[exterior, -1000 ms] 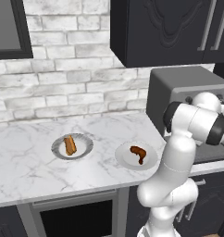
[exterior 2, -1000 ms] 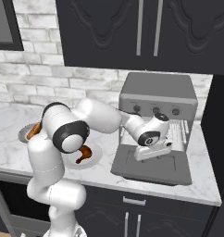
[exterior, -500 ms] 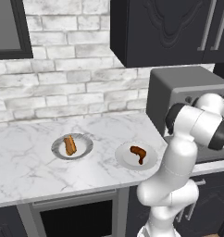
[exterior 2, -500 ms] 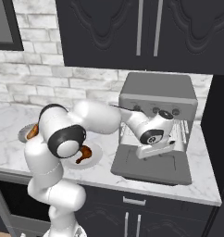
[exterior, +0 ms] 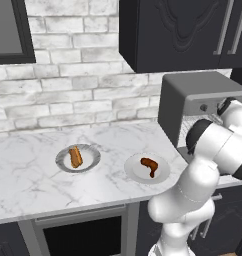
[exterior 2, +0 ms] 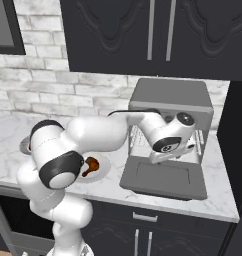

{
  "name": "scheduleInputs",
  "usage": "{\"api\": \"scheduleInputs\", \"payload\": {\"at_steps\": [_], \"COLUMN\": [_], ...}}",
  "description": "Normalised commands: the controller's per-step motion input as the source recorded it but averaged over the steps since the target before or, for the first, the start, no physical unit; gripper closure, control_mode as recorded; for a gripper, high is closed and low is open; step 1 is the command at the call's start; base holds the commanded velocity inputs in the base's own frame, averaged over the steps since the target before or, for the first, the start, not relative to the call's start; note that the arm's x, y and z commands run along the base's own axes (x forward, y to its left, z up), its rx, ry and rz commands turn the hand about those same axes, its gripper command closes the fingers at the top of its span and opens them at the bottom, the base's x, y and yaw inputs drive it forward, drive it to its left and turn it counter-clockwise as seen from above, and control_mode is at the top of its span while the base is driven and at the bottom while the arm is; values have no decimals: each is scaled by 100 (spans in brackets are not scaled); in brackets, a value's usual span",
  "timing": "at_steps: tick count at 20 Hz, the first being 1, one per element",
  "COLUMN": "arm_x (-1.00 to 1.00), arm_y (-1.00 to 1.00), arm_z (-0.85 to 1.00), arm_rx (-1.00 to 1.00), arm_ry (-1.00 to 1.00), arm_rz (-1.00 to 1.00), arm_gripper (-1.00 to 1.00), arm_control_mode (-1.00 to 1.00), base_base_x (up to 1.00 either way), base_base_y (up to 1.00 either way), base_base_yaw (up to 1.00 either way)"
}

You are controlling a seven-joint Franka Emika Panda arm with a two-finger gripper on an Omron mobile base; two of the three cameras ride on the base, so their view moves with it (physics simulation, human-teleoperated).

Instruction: Open the toaster oven door. Place the hotdog bun on the top rack in the toaster oven and place the chicken drumstick on the bottom rack.

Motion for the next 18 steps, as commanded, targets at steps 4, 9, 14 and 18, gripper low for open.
{"api": "scheduleInputs", "payload": {"at_steps": [4,9,14,18], "arm_x": [0,0,0,0], "arm_y": [0,0,-3,0], "arm_z": [11,0,0,0], "arm_rx": [14,20,25,18], "arm_ry": [-27,-20,-13,-11], "arm_rz": [-3,-7,-7,-3], "arm_gripper": [-100,-100,-100,-100], "arm_control_mode": [-100,-100,-100,-100], "base_base_x": [0,0,0,0], "base_base_y": [0,0,0,0], "base_base_yaw": [0,0,0,0]}}
